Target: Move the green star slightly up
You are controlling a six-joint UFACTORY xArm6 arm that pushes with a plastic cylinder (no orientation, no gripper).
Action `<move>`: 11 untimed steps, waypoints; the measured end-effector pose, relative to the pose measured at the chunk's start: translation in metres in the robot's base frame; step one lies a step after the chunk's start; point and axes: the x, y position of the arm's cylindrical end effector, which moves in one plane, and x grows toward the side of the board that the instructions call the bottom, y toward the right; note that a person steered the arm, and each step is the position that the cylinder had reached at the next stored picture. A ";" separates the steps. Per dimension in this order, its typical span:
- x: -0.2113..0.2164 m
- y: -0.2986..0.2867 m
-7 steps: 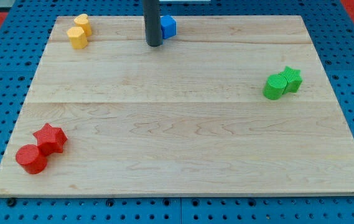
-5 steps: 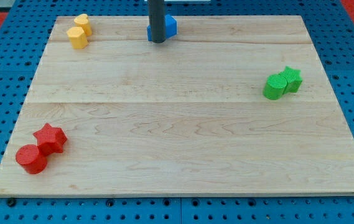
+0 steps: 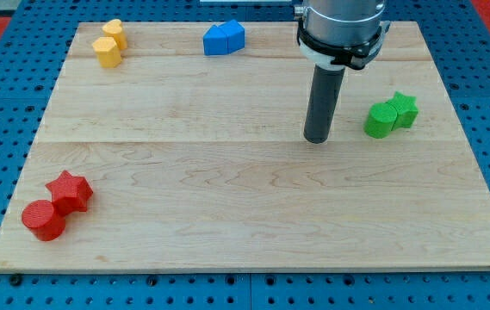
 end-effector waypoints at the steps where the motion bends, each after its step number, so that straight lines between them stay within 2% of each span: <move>1: 0.012 0.040; 2: 0.015 0.129; 3: 0.010 0.160; 5: -0.007 0.156; 8: -0.042 0.109; 11: -0.062 0.125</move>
